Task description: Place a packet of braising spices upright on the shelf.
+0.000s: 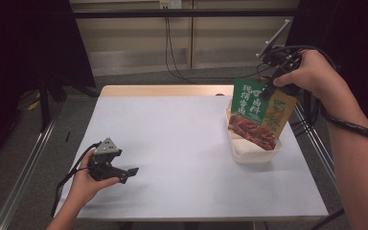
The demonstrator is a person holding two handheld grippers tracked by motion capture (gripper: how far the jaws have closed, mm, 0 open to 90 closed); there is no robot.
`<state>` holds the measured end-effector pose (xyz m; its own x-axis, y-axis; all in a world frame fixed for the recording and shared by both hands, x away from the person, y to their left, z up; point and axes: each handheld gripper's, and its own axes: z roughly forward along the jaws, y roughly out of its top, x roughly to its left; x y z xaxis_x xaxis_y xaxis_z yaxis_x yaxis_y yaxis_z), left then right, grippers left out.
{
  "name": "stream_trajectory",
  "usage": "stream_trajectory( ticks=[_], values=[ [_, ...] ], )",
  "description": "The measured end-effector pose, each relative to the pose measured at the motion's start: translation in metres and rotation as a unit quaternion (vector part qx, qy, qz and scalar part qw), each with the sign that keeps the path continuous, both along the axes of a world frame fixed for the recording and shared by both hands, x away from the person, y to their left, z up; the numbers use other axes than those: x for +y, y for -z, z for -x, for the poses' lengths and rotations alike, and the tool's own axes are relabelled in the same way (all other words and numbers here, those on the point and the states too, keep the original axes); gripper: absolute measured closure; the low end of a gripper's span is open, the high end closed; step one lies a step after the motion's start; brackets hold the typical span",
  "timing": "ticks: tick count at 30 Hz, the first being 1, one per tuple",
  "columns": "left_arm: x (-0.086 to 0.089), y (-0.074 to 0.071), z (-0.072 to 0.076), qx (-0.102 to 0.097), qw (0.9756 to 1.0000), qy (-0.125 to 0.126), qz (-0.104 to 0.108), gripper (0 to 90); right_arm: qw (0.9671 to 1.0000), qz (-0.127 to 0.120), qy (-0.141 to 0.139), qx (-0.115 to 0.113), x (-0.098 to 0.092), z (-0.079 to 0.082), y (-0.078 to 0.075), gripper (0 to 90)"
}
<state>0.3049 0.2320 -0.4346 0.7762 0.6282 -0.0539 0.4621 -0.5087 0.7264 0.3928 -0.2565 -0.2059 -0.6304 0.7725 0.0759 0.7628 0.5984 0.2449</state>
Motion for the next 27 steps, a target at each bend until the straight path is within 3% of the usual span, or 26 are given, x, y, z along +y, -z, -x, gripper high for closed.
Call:
stream_trajectory(
  ticks=[27],
  values=[
    [-0.001, 0.001, 0.000, 0.001, 1.0000, -0.003, 0.002, 5.5, 0.9998, 0.004, 0.007, 0.018, -0.015, 0.001, 0.019, 90.0]
  ],
)
